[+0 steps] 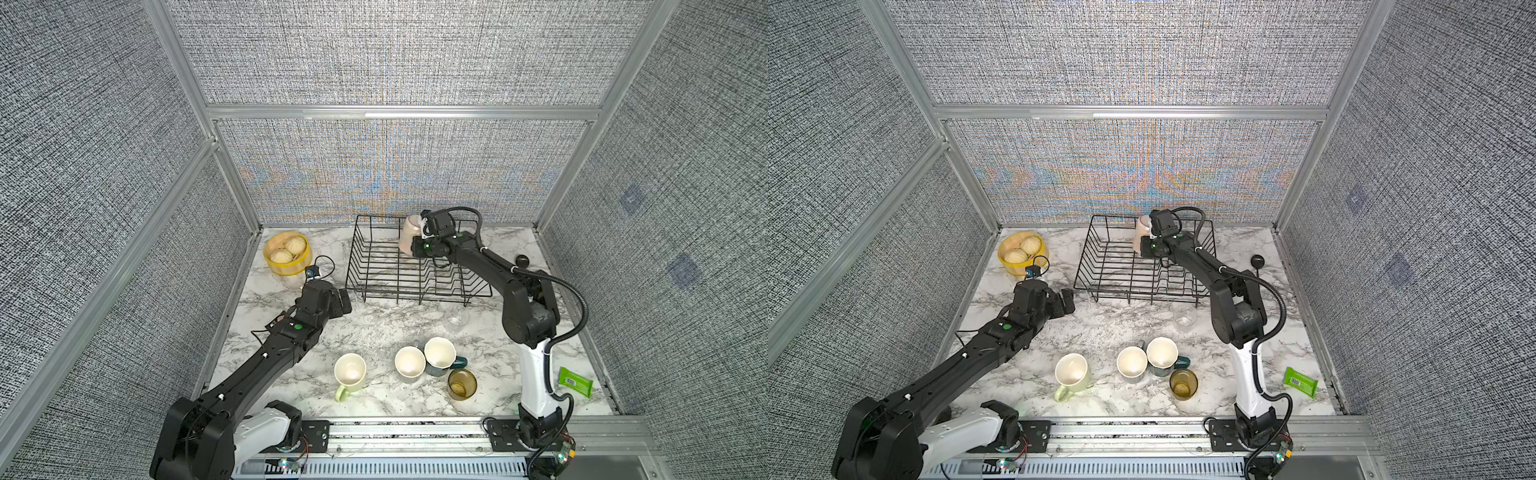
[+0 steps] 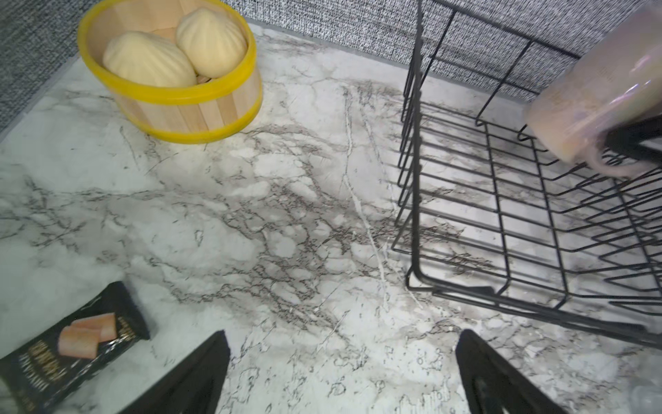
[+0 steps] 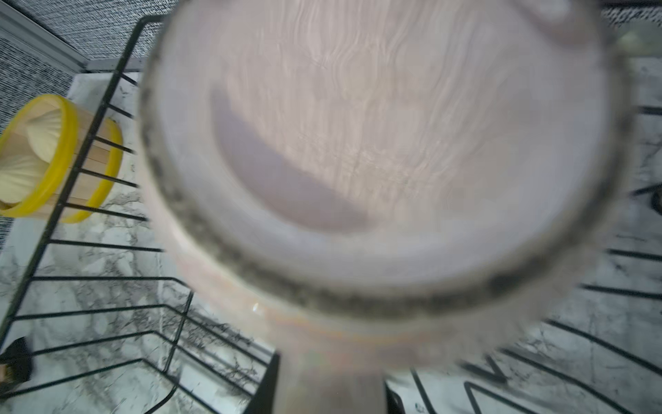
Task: Load cups into a dish rack
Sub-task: Place the cup upside down at the dish rack.
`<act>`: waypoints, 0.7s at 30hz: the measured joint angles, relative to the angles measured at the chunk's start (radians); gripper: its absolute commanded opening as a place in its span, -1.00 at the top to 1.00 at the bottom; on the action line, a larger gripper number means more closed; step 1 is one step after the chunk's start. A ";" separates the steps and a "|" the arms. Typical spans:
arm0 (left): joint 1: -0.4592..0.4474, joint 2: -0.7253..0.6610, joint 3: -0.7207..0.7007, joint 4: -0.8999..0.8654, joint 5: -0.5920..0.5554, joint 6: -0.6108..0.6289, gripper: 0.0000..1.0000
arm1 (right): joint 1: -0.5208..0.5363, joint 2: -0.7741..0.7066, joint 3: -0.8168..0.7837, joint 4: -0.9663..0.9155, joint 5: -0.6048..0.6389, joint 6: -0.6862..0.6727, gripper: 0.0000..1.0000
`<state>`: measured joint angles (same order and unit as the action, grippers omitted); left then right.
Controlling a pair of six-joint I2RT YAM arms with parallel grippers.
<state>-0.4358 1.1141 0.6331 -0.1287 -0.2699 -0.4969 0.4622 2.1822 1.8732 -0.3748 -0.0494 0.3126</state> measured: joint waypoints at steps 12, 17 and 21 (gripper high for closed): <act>0.005 -0.092 -0.108 0.031 -0.086 0.042 -0.99 | 0.037 0.134 0.130 -0.044 0.212 -0.057 1.00; 0.005 -0.113 -0.110 0.058 -0.085 0.057 -0.99 | 0.042 0.159 0.149 -0.047 0.233 -0.054 0.98; 0.005 -0.103 -0.105 0.059 -0.076 0.068 -0.99 | 0.042 0.168 0.156 -0.051 0.229 -0.034 0.33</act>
<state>-0.4313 1.0107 0.5282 -0.0700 -0.3454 -0.4294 0.5041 2.3501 2.0293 -0.4263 0.1791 0.2783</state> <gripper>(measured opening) 0.994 0.211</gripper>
